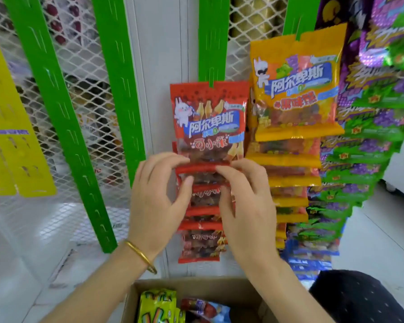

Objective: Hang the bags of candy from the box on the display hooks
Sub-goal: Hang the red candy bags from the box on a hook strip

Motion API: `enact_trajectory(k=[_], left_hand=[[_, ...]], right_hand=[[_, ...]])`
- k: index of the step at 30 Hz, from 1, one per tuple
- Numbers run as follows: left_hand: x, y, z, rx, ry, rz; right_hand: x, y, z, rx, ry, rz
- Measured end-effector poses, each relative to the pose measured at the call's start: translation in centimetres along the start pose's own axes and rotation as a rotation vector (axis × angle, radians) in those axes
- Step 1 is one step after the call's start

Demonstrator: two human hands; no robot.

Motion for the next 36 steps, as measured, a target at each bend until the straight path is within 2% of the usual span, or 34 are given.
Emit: enact_trajectory(k=[2, 6, 8, 10, 12, 14, 17, 22, 26, 30, 33, 36], left_hand=[[5.1, 0.2, -2.1, -0.009, -0.074, -0.155], [14.3, 1.1, -8.1, -0.128, -0.293, -0.590], [17.0, 1.4, -10.2, -0.186, -0.359, -0.782], [18.1, 1.6, -11.2, -0.205, -0.411, -0.892], [18.3, 1.5, -11.9, -0.232, -0.442, -0.939], [18.4, 1.3, -12.7, -0.257, -0.443, -0.963], [18.6, 1.0, -13.5, -0.289, -0.447, -0.996], [18.9, 1.3, -13.9, -0.281, -0.472, -1.013], [19.1, 1.2, -14.0, -0.283, -0.489, -0.995], [19.3, 1.1, -14.1, -0.278, -0.493, -0.996], [19.1, 1.2, -14.1, -0.268, -0.511, -1.018], [19.3, 1.6, -13.6, -0.212, -0.535, -1.178]], right_hand=[[4.6, 1.2, 1.4, -0.059, 0.041, -0.197], [16.6, 5.5, 5.8, -0.040, 0.324, -0.847], [22.3, 7.6, 6.9, -0.049, 0.397, -1.123], [26.8, 9.1, 6.8, -0.074, 0.468, -1.334], [30.6, 10.4, 6.2, -0.081, 0.542, -1.525], [33.6, 11.6, 5.5, -0.078, 0.540, -1.681], [36.7, 12.6, 5.3, -0.008, 0.542, -1.745], [38.4, 12.7, 5.8, 0.071, 0.650, -1.600], [39.5, 12.9, 5.3, -0.010, 0.769, -1.587], [39.1, 12.9, 5.6, 0.122, 0.574, -1.531], [36.4, 12.3, 6.3, -0.070, 0.562, -1.525], [31.7, 10.5, 7.0, -0.408, 0.865, -1.530]])
Point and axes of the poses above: each hand's wrist, its own x-axis away from the middle knuckle, its own y-axis out of the palm, z = x × y, the point moved 3 cm from there along -x, towards the middle knuckle, and after that the axes turned 10 degrees about z, right-handed, at the moved point
